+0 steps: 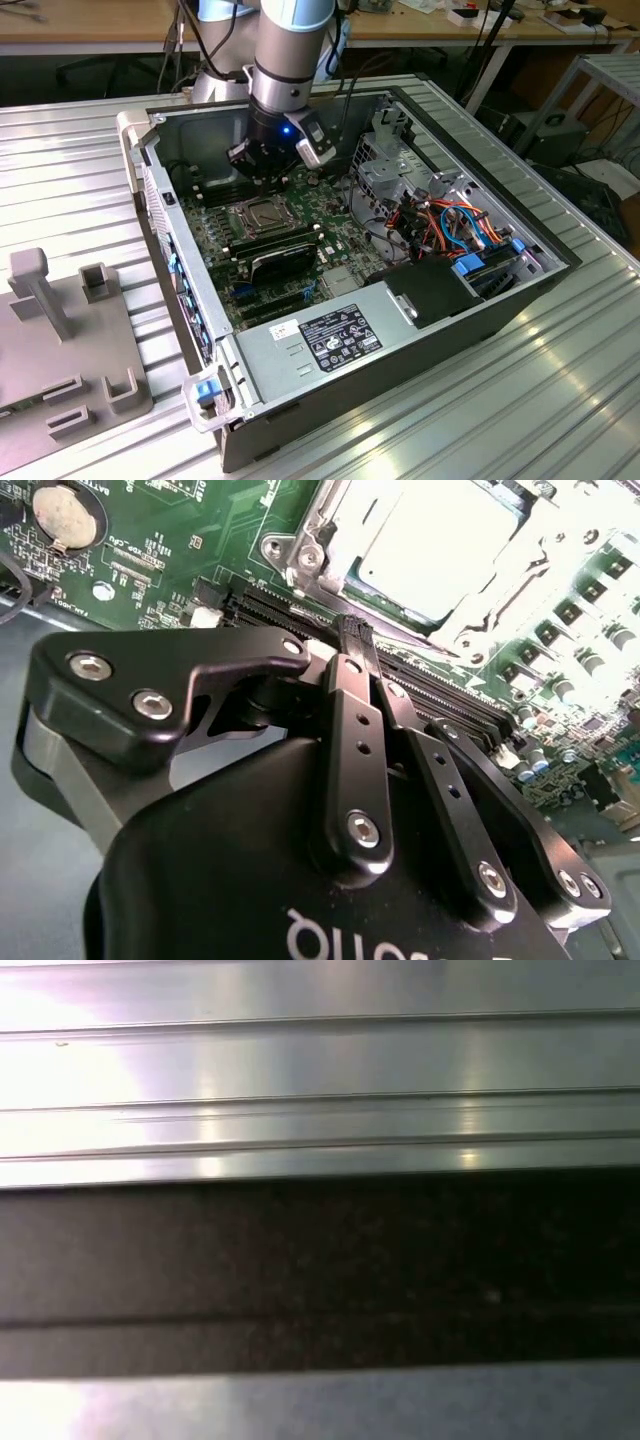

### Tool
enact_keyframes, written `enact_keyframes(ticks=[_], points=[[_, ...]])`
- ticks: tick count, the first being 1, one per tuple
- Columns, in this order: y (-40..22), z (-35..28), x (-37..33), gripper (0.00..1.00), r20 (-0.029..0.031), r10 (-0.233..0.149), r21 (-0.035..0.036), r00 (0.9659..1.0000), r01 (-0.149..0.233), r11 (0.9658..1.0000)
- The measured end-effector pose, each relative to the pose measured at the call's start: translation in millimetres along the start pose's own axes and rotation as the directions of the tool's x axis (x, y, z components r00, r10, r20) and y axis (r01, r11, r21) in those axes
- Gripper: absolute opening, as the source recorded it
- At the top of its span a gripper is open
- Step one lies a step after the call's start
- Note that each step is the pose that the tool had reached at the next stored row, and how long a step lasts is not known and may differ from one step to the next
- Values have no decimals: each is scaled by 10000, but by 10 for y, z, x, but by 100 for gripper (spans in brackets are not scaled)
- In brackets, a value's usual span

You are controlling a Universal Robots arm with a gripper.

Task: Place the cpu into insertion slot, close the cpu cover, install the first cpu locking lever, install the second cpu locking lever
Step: 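Install the first cpu locking lever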

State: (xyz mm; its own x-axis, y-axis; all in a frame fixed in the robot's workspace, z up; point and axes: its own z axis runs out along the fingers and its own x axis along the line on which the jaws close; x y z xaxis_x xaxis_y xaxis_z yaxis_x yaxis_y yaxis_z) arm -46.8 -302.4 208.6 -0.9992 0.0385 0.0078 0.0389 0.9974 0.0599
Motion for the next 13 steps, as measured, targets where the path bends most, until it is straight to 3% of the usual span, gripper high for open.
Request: enact_keyframes(ticks=[13], points=[[-1, 33, -34, 11, -3, -56, 4, 10000, 56, 10000]])
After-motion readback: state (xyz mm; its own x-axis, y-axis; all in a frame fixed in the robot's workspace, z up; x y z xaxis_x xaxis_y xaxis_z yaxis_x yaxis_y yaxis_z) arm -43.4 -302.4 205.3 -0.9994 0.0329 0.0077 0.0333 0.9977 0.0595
